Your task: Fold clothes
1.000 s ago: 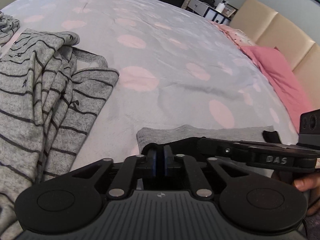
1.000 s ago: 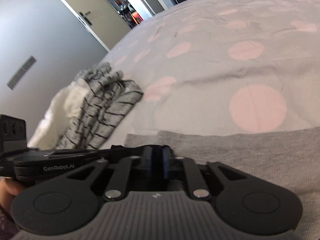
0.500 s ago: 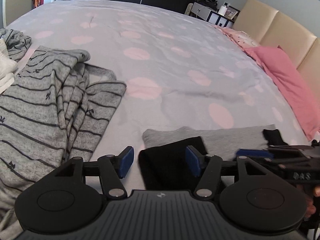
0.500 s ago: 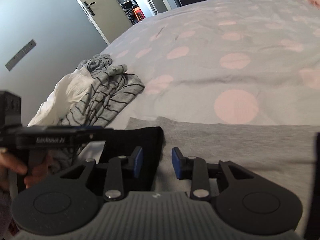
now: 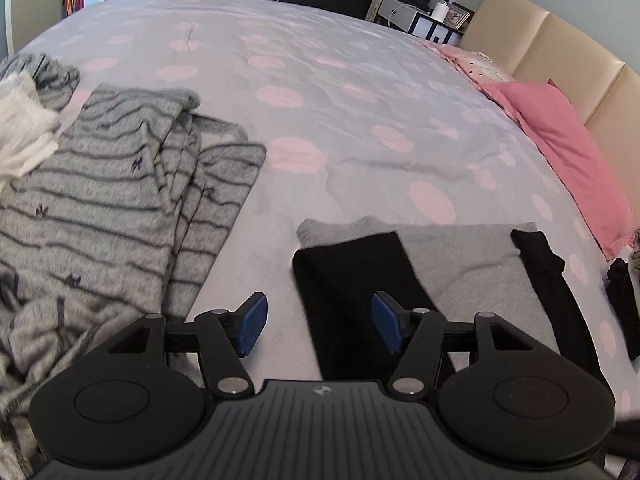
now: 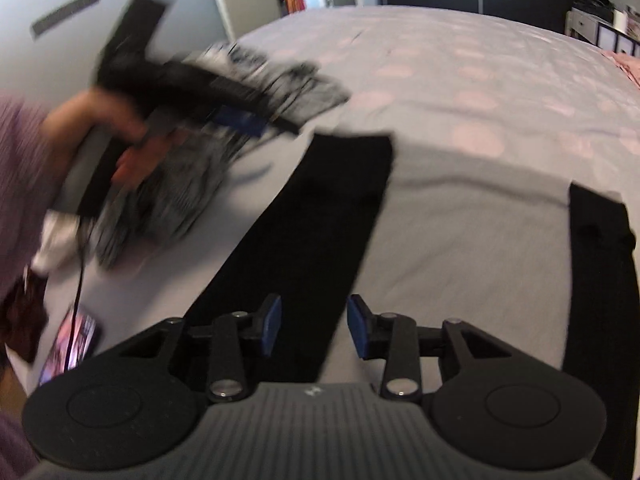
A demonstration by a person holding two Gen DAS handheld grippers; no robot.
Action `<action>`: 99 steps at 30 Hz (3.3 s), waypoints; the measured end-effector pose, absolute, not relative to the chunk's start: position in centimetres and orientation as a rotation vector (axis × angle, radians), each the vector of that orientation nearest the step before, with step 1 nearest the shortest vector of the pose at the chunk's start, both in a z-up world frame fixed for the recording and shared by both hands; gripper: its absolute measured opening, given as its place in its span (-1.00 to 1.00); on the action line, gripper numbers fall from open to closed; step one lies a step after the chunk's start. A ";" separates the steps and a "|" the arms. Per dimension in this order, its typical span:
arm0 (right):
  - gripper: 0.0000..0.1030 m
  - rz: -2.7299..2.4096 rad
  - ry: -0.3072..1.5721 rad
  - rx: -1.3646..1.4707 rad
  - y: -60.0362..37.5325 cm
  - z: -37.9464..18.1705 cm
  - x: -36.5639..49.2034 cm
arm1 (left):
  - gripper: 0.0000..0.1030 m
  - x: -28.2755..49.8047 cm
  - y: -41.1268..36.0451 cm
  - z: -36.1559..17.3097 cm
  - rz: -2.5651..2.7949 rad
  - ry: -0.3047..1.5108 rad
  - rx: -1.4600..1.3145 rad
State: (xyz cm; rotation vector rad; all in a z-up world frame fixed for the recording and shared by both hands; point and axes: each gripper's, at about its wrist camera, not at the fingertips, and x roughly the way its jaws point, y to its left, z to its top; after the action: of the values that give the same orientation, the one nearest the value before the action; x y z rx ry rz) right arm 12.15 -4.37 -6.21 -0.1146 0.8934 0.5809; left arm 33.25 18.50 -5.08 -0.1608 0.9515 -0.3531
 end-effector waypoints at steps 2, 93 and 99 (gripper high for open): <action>-0.20 0.586 0.891 -0.148 -2.8 -6.6 10.1 | 0.11 33.4 19.1 -5.6 -0.363 0.949 -0.204; -0.64 0.470 0.764 0.040 -10.3 -11.2 18.6 | -0.62 32.7 3.3 -6.0 -0.495 1.022 0.201; -0.67 0.465 0.777 0.017 -9.1 -11.6 20.5 | -0.62 33.2 3.6 -7.3 -0.523 1.036 0.156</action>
State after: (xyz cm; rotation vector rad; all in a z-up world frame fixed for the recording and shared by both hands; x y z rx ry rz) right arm 20.53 -9.06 -11.62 0.0168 0.7767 0.4650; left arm 33.17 3.61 -7.35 0.1565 1.0362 -0.5231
